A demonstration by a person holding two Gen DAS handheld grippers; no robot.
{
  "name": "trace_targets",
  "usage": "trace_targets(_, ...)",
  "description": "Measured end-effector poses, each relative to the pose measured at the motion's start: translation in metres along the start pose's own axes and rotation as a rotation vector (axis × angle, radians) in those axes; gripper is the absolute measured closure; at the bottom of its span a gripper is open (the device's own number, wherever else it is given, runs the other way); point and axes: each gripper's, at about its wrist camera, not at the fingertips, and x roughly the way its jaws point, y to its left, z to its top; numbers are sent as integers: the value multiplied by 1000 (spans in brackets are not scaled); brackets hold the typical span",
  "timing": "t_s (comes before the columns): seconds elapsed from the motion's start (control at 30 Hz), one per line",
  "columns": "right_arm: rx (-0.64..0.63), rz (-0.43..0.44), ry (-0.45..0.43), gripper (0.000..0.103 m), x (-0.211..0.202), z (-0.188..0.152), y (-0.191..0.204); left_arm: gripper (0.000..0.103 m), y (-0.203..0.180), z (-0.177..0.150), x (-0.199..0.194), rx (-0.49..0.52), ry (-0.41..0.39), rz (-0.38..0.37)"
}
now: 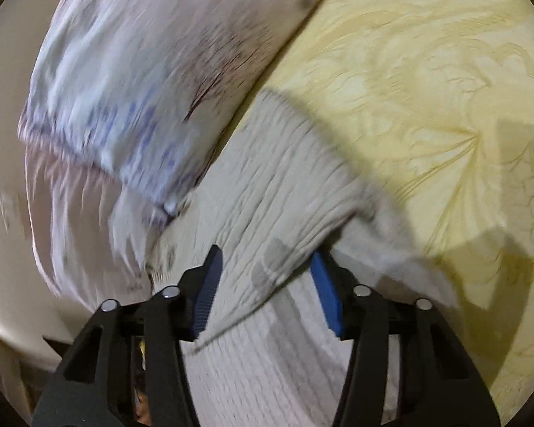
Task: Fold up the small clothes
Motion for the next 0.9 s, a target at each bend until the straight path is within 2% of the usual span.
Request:
trace_targets(0.1,25,-3,-23,62,5,3,-2,74,1,4,6,-4,5,31)
trace_targets(0.13,32,-11,-29,72,6,4,-4,84,0,5,7,0,6,37)
trace_targets(0.17,40,-11,-28,79,11,5,-3,89,-1,8,11,10,18,38)
trace_targets(0.2,48,4,-23,92,11,6,-3,93,-3,10,12,17,23,39)
trace_targets(0.33,21,111,-56,94,-3,-1,9,95,-24,25,-5,109,-35,-8)
trace_targets(0.4,23,122,-53,94,-6,-5,10,95,-29,30,-11,155,-52,22)
trace_targets(0.47,24,63,-28,94,0,-7,5,95,-22,34,-7,172,-40,88)
trace_targets(0.5,18,4,-8,94,5,-10,1,95,-17,34,-4,166,-30,109)
trace_targets(0.57,-12,-58,7,94,10,-14,0,95,-5,34,1,146,-7,134)
trace_targets(0.67,-137,-153,-18,92,9,-18,18,95,1,29,9,144,1,154)
trace_targets(0.73,-232,-247,-59,75,3,-21,35,94,1,29,8,137,-3,154)
trace_targets(0.8,-311,-316,-118,61,-5,-27,50,94,3,29,2,109,-1,122)
trace_targets(0.87,-422,-373,-187,60,-13,-38,67,81,9,25,-12,80,-20,88)
trace_targets(0.9,-469,-401,-212,55,-13,-43,75,67,14,21,-25,61,-47,65)
